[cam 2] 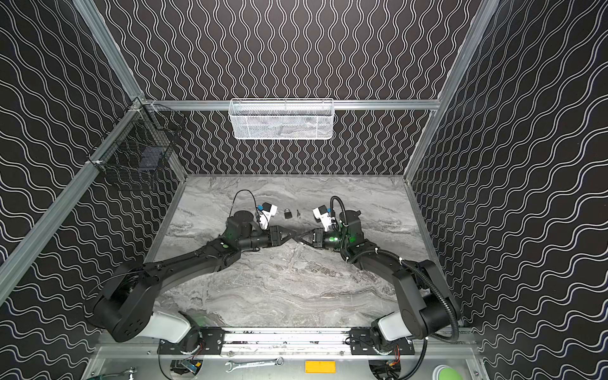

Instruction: Lock with the key

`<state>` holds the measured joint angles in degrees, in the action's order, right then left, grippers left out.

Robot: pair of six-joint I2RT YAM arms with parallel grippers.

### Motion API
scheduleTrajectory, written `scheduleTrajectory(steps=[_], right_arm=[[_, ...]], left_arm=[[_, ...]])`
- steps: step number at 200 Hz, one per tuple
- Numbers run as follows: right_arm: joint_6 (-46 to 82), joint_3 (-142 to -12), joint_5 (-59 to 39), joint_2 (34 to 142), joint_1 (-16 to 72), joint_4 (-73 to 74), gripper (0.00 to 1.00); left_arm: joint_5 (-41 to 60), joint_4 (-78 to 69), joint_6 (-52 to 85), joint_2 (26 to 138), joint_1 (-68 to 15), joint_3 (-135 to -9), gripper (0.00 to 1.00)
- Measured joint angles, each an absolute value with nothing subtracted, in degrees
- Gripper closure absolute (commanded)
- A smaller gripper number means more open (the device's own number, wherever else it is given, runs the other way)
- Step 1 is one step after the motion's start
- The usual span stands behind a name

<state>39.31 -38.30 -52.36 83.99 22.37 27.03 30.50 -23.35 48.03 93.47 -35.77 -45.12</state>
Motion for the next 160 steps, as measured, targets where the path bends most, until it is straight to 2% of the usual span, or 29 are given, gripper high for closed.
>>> scheduleTrajectory(steps=[71, 95, 121, 160], right_arm=[[39.42, -37.8, -50.54, 82.61, 22.02, 26.39, 1.0], [39.35, -37.6, -51.0, 82.15, 21.98, 26.41, 1.0], [38.52, -37.54, -51.13, 81.87, 21.63, 25.89, 1.0], [38.41, -37.12, -50.83, 80.95, 21.12, 25.32, 1.0]], left_arm=[[32.18, -28.62, 49.32, 97.78, -35.46, -46.48, 0.79], [32.51, -30.41, 49.52, 98.52, -35.27, -46.72, 0.86], [32.93, -32.27, 50.96, 99.72, -35.24, -46.96, 1.0], [34.22, -34.15, 52.18, 101.14, -35.27, -47.57, 1.0]])
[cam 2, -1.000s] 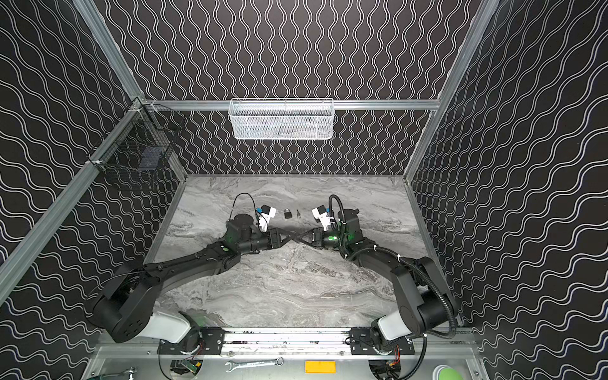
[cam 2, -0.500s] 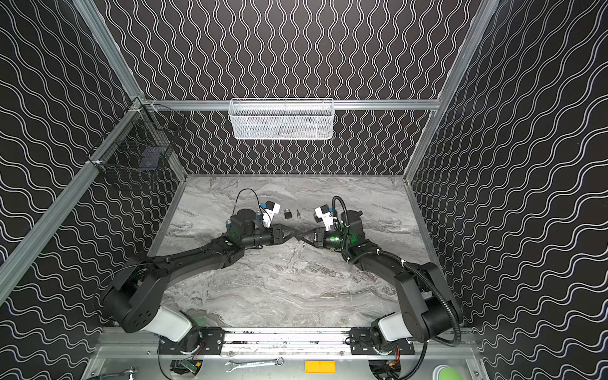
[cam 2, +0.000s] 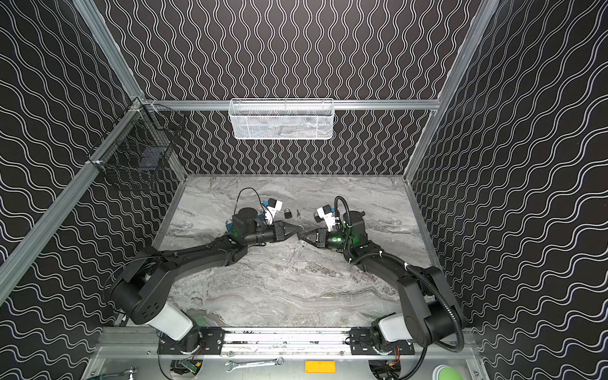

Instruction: Lock with the key

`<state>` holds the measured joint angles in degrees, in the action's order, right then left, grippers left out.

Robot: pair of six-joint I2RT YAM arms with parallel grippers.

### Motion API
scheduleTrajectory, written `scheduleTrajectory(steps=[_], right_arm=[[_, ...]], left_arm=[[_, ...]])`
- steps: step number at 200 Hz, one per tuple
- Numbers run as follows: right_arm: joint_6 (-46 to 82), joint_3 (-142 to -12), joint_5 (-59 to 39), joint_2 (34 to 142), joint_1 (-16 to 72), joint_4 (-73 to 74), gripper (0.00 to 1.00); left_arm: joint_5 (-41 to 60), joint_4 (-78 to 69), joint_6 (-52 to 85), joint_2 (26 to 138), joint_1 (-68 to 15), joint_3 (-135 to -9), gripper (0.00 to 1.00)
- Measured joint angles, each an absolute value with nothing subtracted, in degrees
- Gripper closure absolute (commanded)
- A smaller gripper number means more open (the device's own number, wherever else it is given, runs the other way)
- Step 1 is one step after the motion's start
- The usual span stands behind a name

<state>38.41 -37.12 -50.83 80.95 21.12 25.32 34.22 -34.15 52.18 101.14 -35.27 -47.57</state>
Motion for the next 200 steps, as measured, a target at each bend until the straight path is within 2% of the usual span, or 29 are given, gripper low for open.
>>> scheduleTrajectory(steps=[35, 55, 69, 106, 120, 138, 180, 200], right_arm=[[38.39, -36.56, -51.07, 80.27, 20.14, 25.39, 1.0], [38.59, -35.92, -51.75, 80.27, 19.57, 26.22, 0.92], [39.16, -35.51, -52.01, 80.31, 19.31, 27.31, 0.79], [40.99, -33.74, -51.18, 81.1, 18.59, 28.58, 0.6], [41.15, -32.95, -51.2, 81.17, 18.63, 28.6, 0.6], [41.56, -31.86, -51.18, 81.08, 18.63, 28.82, 0.64], [42.48, -30.61, -51.05, 79.68, 18.52, 30.79, 0.57], [43.03, -29.78, -50.68, 79.0, 18.17, 32.01, 0.57]], left_arm=[[34.79, -35.09, 52.38, 101.78, -35.31, -48.01, 1.0], [34.65, -35.07, 52.84, 101.78, -35.44, -48.01, 1.0], [34.48, -35.05, 53.78, 101.86, -35.55, -48.23, 1.0], [33.47, -37.17, 55.83, 103.42, -35.62, -49.45, 1.0], [33.43, -38.57, 57.14, 104.12, -35.64, -49.65, 1.0], [33.41, -40.29, 58.46, 104.86, -35.64, -49.98, 1.0], [33.45, -41.93, 59.77, 105.41, -35.68, -50.0, 1.0], [33.56, -42.83, 60.12, 105.65, -35.68, -49.93, 1.0]])
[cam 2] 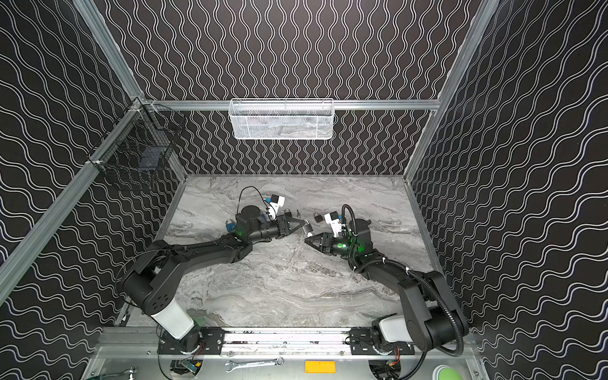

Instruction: Lock with the key

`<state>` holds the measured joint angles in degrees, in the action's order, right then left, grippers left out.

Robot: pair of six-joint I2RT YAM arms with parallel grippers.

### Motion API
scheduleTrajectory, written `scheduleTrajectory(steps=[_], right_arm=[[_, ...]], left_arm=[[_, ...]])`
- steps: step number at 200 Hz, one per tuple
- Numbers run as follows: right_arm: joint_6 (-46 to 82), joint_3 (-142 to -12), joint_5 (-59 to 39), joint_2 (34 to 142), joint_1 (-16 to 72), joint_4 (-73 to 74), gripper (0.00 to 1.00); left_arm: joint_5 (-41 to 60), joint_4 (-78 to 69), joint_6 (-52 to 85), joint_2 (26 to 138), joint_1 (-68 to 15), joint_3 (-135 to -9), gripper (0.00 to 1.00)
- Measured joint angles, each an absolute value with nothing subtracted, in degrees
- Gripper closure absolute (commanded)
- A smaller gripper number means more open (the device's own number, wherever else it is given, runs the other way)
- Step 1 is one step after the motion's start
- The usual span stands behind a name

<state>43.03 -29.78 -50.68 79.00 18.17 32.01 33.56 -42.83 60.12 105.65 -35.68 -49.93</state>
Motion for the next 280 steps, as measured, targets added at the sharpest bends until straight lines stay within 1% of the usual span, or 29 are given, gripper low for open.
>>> scheduleTrajectory(steps=[62, 98, 118, 132, 143, 160, 186, 280], right_arm=[[45.6, -29.02, -49.95, 78.52, 17.08, 37.06, 0.61], [46.54, -29.02, -50.04, 78.87, 17.02, 39.16, 0.69], [47.16, -29.02, -50.19, 79.53, 17.02, 40.1, 0.75], [47.53, -28.91, -50.24, 79.7, 17.02, 40.99, 0.78], [47.57, -28.75, -50.22, 79.72, 17.02, 41.45, 0.85], [47.79, -28.53, -50.43, 79.72, 16.91, 42.24, 0.93], [48.42, -28.47, -50.87, 79.72, 16.95, 43.05, 1.0], [48.38, -27.42, -50.33, 79.53, 16.93, 42.65, 1.0]], left_arm=[[33.71, -44.07, 61.36, 106.19, -35.68, -49.78, 1.0], [33.71, -44.18, 61.54, 106.43, -35.68, -49.58, 1.0], [33.71, -44.45, 61.76, 106.63, -35.68, -49.58, 1.0], [33.8, -44.77, 62.48, 106.8, -35.68, -49.58, 1.0], [33.87, -45.08, 62.72, 106.98, -35.68, -49.58, 1.0], [33.8, -45.28, 62.85, 107.33, -35.7, -49.58, 1.0], [33.61, -45.87, 63.4, 107.7, -35.68, -49.47, 1.0], [32.32, -50.72, 67.51, 109.03, -35.75, -47.18, 1.0]])
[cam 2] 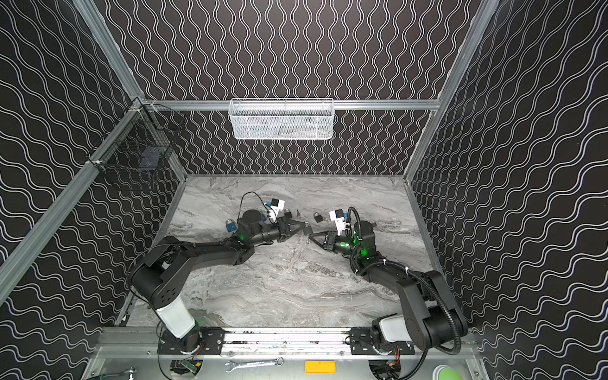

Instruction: Lock with the key

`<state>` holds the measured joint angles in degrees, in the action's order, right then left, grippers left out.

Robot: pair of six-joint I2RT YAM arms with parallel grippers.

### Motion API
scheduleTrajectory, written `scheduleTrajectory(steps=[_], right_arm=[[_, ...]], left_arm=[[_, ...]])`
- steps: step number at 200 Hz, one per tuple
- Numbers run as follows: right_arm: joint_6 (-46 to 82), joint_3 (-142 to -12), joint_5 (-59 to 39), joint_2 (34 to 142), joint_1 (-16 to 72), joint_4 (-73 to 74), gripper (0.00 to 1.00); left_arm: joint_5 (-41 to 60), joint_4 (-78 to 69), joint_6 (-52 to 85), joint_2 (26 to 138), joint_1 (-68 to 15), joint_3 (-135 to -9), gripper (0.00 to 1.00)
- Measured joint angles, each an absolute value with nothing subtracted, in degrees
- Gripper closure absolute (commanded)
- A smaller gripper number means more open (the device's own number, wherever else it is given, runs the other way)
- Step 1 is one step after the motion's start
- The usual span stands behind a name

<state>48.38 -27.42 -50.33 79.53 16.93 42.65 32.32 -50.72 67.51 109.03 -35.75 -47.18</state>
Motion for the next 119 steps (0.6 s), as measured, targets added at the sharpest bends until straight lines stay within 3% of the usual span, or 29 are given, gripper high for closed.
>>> scheduleTrajectory(steps=[119], right_arm=[[44.01, -27.35, -52.56, 80.03, 17.12, 38.41, 1.0]], left_arm=[[28.14, -50.85, 70.04, 106.65, -35.14, -43.27, 1.0]])
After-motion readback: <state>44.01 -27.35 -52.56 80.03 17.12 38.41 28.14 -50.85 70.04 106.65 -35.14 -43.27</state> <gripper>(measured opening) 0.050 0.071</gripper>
